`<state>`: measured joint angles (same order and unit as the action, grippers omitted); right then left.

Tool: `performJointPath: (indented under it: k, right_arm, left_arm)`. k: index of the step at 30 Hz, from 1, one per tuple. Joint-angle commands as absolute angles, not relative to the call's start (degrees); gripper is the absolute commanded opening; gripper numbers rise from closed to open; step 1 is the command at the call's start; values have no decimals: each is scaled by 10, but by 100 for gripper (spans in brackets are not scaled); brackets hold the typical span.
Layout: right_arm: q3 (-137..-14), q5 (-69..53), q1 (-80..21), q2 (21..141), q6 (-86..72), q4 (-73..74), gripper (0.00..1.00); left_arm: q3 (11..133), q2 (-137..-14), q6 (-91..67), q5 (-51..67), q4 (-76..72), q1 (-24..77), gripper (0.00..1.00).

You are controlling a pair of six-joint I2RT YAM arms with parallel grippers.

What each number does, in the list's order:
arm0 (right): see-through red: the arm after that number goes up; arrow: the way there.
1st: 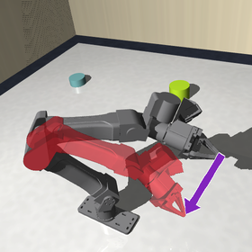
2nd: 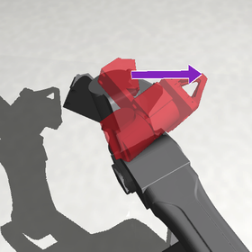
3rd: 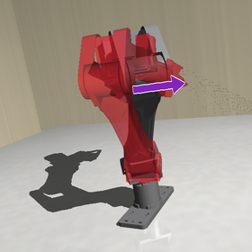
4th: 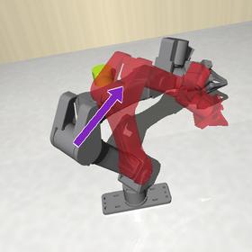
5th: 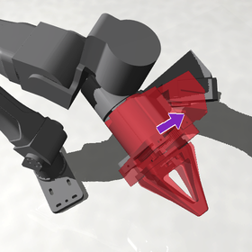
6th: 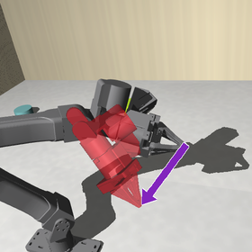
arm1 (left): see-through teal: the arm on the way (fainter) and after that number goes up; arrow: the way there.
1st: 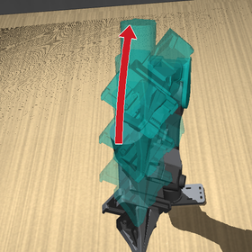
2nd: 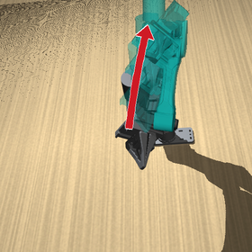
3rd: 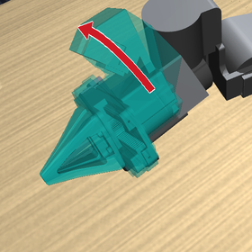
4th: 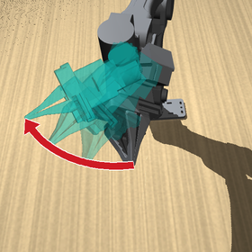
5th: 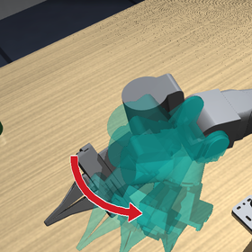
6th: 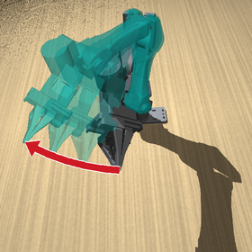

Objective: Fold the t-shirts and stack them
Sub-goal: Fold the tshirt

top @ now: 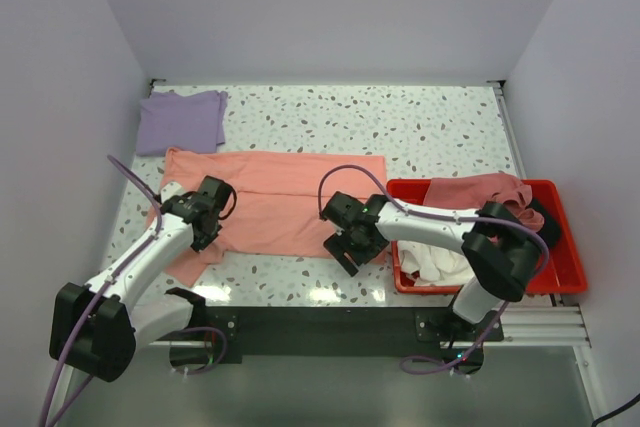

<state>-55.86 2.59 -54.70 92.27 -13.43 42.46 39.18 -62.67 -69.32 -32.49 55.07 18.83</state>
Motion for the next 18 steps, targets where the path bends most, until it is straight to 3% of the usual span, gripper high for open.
performJointPath:
  k: [1, 7, 14, 18]
  right_arm:
    - [-562, 38, -547, 937, -152, 437, 74]
    - [-575, 62, -545, 961, -160, 438, 70]
    - [-584, 65, -531, 969, -150, 437, 43]
    - [-588, 65, -526, 977, -147, 437, 33]
  left_arm:
    - [410, -622, -683, -351, 546, 188, 0]
    - [410, -623, -669, -350, 533, 187, 0]
    - [430, -641, -664, -370, 537, 188, 0]
    - [433, -642, -662, -374, 532, 187, 0]
